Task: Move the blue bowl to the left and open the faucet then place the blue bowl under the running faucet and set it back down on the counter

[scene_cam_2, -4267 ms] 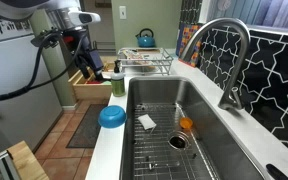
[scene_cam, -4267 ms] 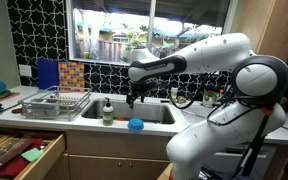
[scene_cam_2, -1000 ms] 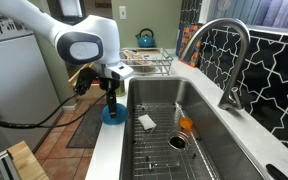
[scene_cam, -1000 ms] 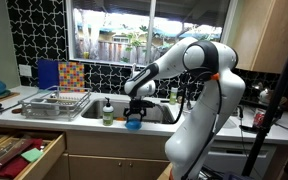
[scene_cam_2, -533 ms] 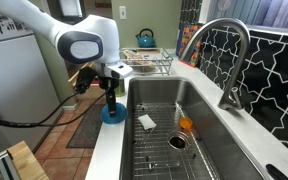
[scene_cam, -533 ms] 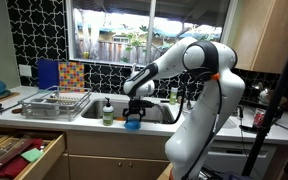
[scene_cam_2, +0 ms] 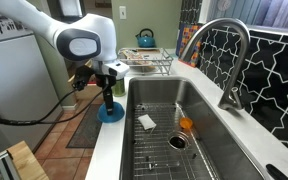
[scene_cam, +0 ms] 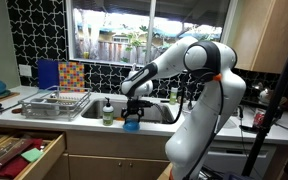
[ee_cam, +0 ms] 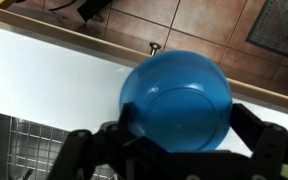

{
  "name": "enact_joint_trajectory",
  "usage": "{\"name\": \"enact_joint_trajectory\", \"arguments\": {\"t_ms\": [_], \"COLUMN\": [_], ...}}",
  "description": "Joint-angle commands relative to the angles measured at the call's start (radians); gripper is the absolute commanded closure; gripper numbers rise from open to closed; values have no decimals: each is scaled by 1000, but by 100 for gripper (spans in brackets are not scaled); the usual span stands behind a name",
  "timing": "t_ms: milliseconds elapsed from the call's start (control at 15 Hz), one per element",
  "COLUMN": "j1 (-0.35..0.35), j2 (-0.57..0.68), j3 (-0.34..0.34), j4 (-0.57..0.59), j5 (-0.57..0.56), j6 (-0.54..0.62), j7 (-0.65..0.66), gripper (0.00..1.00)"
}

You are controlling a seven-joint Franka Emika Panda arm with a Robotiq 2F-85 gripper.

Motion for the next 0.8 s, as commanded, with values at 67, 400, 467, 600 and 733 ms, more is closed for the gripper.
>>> {"name": "enact_joint_trajectory", "arguments": {"t_ms": [67,400,467,600,733], "j1": [-19,-24,-24,-25,-28], "j2": [8,-5,-8,-24,-44], "j3": [-2,-12,-11,-9,-9], "j4": [3,16,21,27,35], "j5": [-51,-48,-46,-46,-54], "j6": [8,-9,-22,-40,-41], "j7": [33,28,34,44,45], "gripper": [0,0,0,0,0]}}
